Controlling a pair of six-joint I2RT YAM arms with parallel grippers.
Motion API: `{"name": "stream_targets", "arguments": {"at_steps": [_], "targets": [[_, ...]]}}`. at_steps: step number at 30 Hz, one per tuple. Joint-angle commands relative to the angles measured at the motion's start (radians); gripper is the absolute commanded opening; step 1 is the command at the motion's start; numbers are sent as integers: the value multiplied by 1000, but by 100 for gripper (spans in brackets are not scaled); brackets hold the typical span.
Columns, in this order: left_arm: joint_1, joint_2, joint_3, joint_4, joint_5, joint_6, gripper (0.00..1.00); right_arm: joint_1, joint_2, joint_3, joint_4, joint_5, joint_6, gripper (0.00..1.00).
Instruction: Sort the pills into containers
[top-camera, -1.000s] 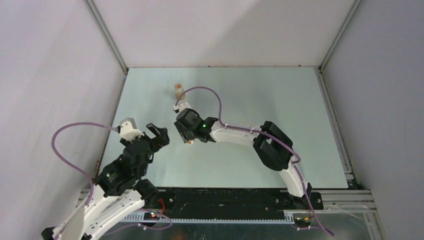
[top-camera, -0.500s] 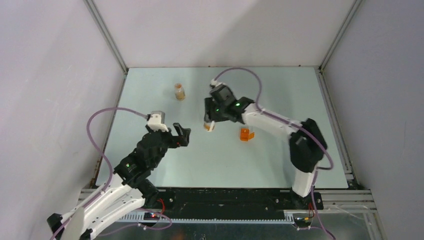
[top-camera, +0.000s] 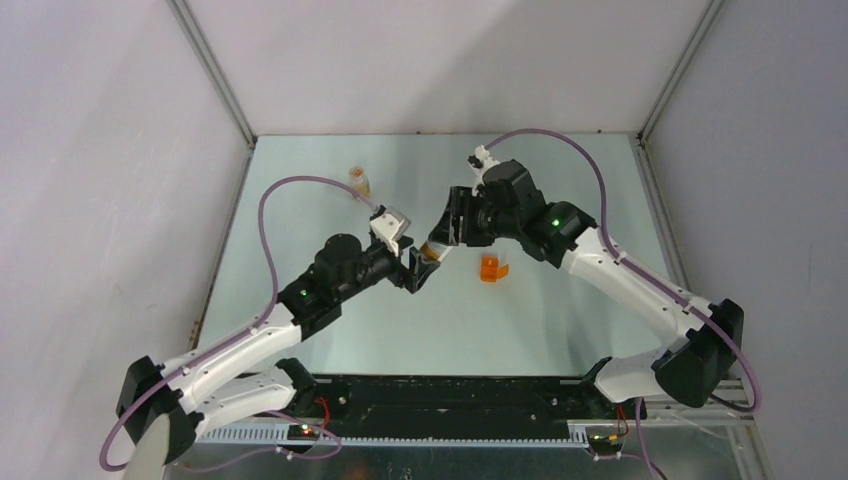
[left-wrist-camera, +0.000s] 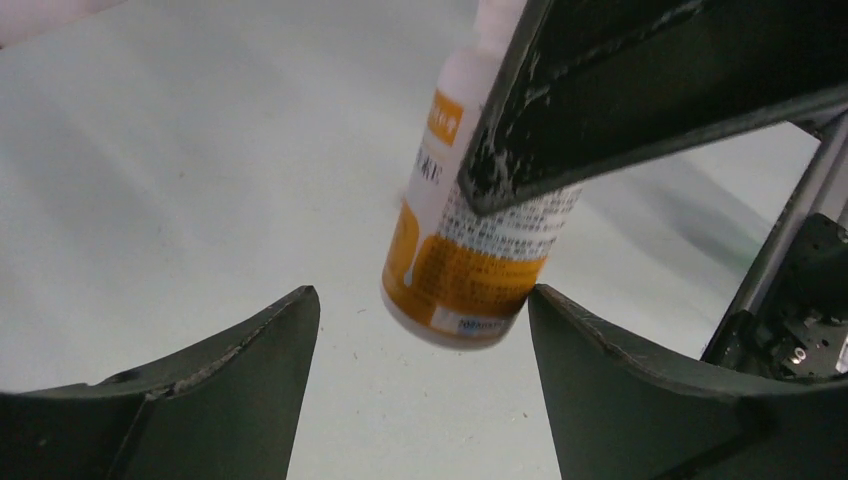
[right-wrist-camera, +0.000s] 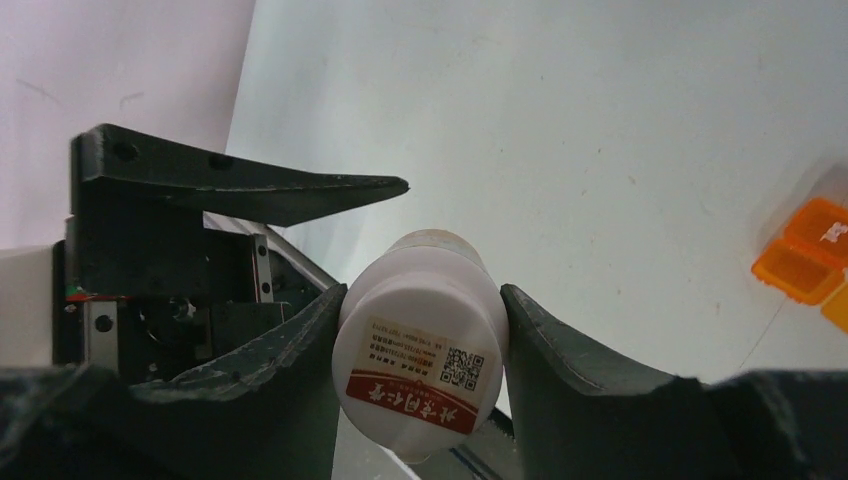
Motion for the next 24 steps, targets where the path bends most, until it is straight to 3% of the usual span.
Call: {"name": "stream_targets", "arguments": {"at_steps": [1,6,12,24], "targets": [[-7,21,43,135,132,67,82,-3,-51,-29,-6,-74,46,49],[-7,52,-1,221,240,45,73,-4,-72,-41,39,-139,49,50],[-7,68,-23,269,293,21,56,-28,-82,-43,46,-198,56,50],[-6,110,-5,202,292,2,75,-35,-89,-44,42,-204,53,50]]}}
